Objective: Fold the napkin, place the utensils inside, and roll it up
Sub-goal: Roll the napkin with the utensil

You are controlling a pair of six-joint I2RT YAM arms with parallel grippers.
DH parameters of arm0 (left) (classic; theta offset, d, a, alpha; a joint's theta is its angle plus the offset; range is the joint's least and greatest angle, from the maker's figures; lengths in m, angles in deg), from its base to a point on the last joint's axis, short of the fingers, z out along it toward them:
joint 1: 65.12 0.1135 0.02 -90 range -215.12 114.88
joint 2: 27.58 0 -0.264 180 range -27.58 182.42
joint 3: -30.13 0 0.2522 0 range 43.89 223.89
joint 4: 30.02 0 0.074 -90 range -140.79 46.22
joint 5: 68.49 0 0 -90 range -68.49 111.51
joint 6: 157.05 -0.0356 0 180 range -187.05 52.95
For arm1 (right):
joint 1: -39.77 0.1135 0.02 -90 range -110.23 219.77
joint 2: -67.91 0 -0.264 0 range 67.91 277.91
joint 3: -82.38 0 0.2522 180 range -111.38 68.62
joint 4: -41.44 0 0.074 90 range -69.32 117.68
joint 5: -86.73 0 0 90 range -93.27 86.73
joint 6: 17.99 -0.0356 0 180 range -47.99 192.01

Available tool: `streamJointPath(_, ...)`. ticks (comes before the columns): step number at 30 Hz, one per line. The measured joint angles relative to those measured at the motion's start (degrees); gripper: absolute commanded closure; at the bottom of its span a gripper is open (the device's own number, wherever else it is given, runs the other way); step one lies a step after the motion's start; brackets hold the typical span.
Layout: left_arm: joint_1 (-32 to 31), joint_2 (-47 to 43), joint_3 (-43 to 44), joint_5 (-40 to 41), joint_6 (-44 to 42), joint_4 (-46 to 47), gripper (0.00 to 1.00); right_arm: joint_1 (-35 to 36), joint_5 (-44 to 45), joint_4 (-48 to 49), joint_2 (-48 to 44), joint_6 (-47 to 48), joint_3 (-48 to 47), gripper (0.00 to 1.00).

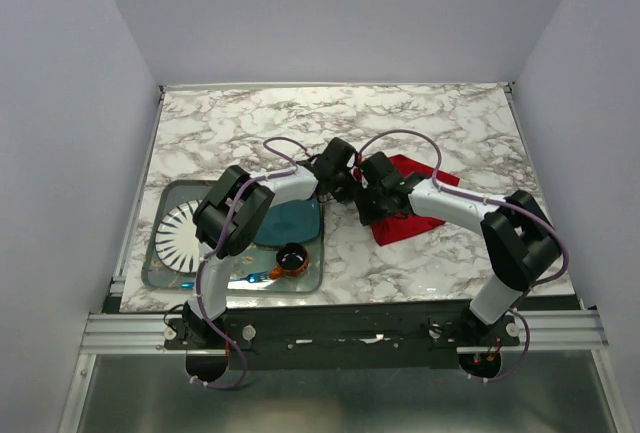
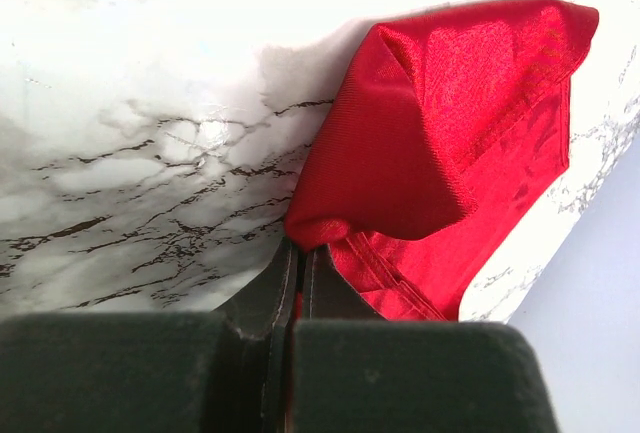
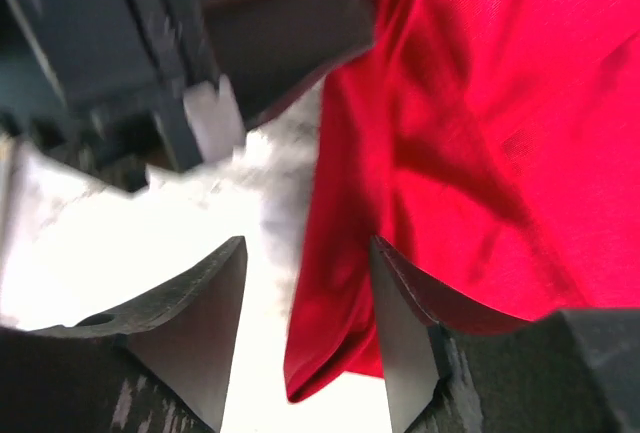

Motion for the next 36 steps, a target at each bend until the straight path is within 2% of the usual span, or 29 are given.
streamJointPath(6,0.1,0.0,-0.2,-0.5,0.6,0.2,1.00,3.5,11.0,4.2,3.1,-1.9,-0.3,0.41)
streamJointPath(12,0.5,0.0,-0.2,-1.0,1.2,0.0,1.00,5.6,16.2,4.4,6.4,-3.7,-2.4,0.45)
streamJointPath(15,0.9,-0.1,-0.3,-1.0,1.5,0.1,1.00,5.9,16.9,4.5,7.2,-4.4,-3.1,0.50)
streamJointPath(22,1.4,-0.7,-2.0,-1.0,2.3,1.4,1.00,6.5,17.4,5.0,8.2,-6.5,-3.9,0.76)
streamJointPath(28,2.0,-2.3,-4.7,-0.4,2.4,2.7,1.00,5.1,14.6,9.9,6.9,-6.6,-0.7,0.85)
streamJointPath(31,2.2,-3.1,-5.7,-0.2,2.4,3.2,1.00,2.5,9.4,12.0,5.9,-6.8,0.8,0.95)
streamJointPath(34,2.5,-3.6,-6.2,0.0,1.7,3.7,1.00,-0.6,2.1,13.5,5.8,-6.3,1.2,0.99)
streamJointPath(35,2.6,-3.8,-6.4,0.1,0.9,4.0,0.99,-1.4,-0.3,14.2,5.8,-5.9,1.4,0.99)
streamJointPath(36,2.8,-4.2,-6.9,0.2,0.4,4.4,0.91,-2.8,-4.1,15.2,6.0,-5.5,1.7,0.99)
